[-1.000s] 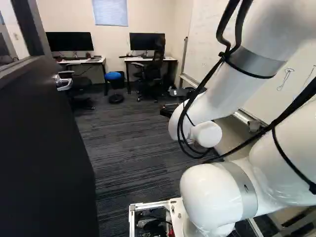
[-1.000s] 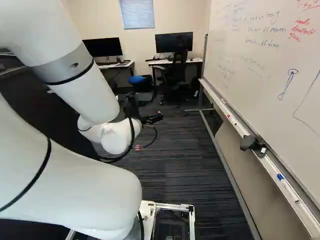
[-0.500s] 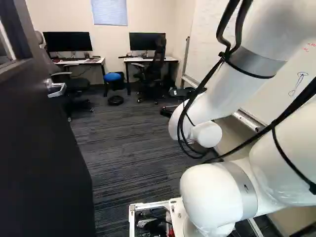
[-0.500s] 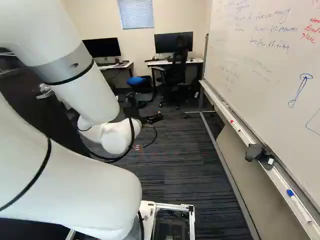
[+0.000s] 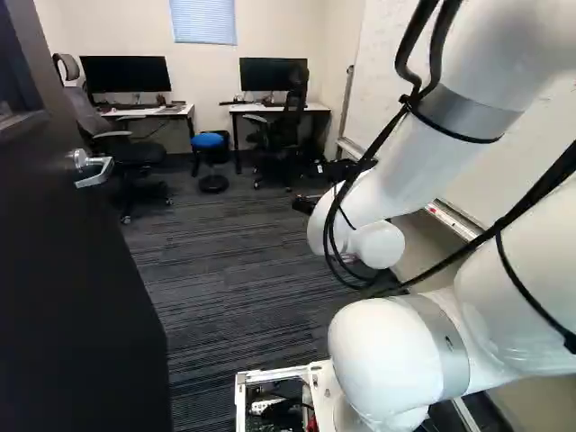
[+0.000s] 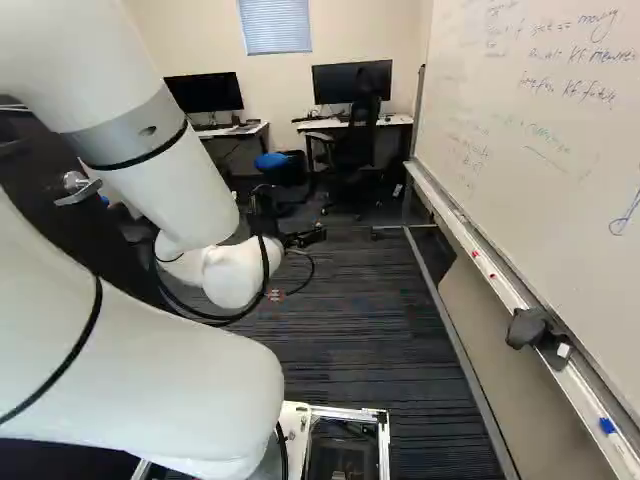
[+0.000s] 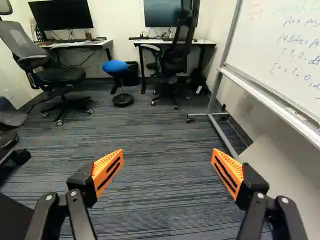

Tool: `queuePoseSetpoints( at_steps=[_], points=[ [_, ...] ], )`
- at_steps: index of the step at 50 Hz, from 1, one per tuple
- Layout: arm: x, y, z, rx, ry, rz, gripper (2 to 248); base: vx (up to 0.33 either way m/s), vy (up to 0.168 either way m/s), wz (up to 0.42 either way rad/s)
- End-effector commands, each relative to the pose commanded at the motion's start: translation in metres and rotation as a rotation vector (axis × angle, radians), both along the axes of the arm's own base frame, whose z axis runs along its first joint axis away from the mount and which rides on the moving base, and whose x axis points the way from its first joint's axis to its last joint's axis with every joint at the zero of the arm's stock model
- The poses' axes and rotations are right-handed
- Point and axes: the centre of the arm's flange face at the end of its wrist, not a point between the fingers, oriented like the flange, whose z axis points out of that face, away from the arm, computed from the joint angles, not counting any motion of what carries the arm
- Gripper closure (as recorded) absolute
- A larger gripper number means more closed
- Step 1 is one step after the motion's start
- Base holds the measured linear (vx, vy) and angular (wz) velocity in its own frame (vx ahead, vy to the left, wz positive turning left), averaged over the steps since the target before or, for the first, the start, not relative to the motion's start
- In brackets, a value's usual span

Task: Open the door and move inside

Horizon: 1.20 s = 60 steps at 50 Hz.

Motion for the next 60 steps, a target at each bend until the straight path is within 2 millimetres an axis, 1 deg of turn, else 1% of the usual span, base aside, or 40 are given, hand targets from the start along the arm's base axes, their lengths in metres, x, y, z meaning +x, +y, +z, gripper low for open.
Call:
queuePoseSetpoints(
  at_steps=[44,60],
  points=[
    [0.0000,0.0000,0.0000,0.000,0.000,0.000,3,0.149,0.038,0.168],
    [0.0000,0.0000,0.0000,0.000,0.000,0.000,3,0.147,0.029,0.122]
  ],
)
